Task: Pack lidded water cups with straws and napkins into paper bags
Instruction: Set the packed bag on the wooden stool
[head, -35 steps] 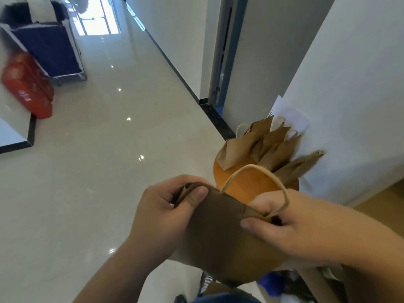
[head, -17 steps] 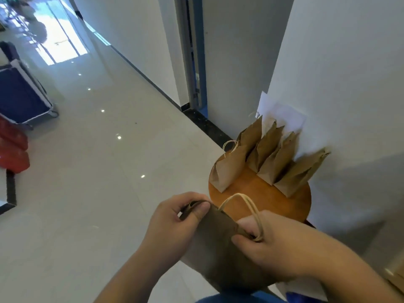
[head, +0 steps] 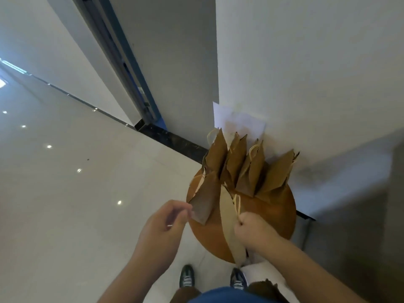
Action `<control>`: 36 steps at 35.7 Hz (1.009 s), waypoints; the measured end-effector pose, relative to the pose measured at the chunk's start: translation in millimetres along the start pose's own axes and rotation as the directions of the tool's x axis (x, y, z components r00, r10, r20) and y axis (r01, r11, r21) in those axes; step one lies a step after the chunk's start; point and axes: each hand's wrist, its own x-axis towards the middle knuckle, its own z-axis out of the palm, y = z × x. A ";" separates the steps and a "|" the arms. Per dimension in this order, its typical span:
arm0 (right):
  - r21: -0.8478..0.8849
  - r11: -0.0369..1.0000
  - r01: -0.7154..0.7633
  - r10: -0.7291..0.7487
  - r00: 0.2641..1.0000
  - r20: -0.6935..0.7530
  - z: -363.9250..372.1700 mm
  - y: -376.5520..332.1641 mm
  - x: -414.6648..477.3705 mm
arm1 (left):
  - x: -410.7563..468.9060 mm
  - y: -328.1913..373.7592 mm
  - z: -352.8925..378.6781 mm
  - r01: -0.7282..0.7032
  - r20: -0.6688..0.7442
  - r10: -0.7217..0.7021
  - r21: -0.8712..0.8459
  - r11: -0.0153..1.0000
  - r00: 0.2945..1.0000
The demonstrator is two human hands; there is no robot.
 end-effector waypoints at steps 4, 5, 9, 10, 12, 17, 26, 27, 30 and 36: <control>0.134 0.979 -0.152 0.160 0.985 -0.056 10.4 -1.3 61.9 | 55.9 -4.1 -9.4 -0.088 -0.011 0.088 0.001 0.996 0.996; 0.144 0.972 -0.185 0.195 0.979 -0.058 14.0 -3.6 75.1 | 68.9 -5.9 -10.8 -0.113 -0.011 0.113 0.005 0.994 0.994; 0.153 0.940 -0.304 0.317 0.946 -0.072 25.2 -17.8 119.9 | 122.5 -6.9 -17.2 -0.168 0.097 0.166 0.012 0.986 0.981; 0.178 0.929 -0.325 0.342 0.936 -0.076 27.8 -21.9 128.9 | 133.9 -6.2 -19.7 -0.179 0.153 0.173 0.022 0.984 0.973; 0.295 0.886 -0.357 0.397 0.913 -0.089 32.0 -32.7 144.4 | 157.8 -4.8 -26.6 -0.196 0.261 0.176 0.055 0.979 0.949; 0.530 0.737 -0.419 0.516 0.856 -0.042 52.8 -57.0 174.7 | 203.2 -10.9 -51.9 -0.218 0.390 0.158 0.113 0.969 0.907; 0.369 0.832 -0.414 0.468 0.881 -0.067 69.9 -62.4 161.0 | 244.1 -38.8 -49.3 -0.193 0.538 0.091 0.136 0.972 0.838; 0.363 0.841 -0.402 0.459 0.884 -0.085 69.5 -61.1 154.3 | 245.8 -38.9 -42.8 -0.195 0.552 0.089 0.137 0.971 0.829; 0.351 0.853 -0.385 0.453 0.881 -0.135 68.1 -53.6 133.5 | 245.6 -31.7 -16.8 -0.228 0.614 0.106 0.122 0.966 0.782; 0.490 0.761 -0.426 0.567 0.803 -0.182 40.9 -30.0 71.5 | 230.5 3.1 41.7 -0.409 0.752 0.247 0.033 0.912 0.611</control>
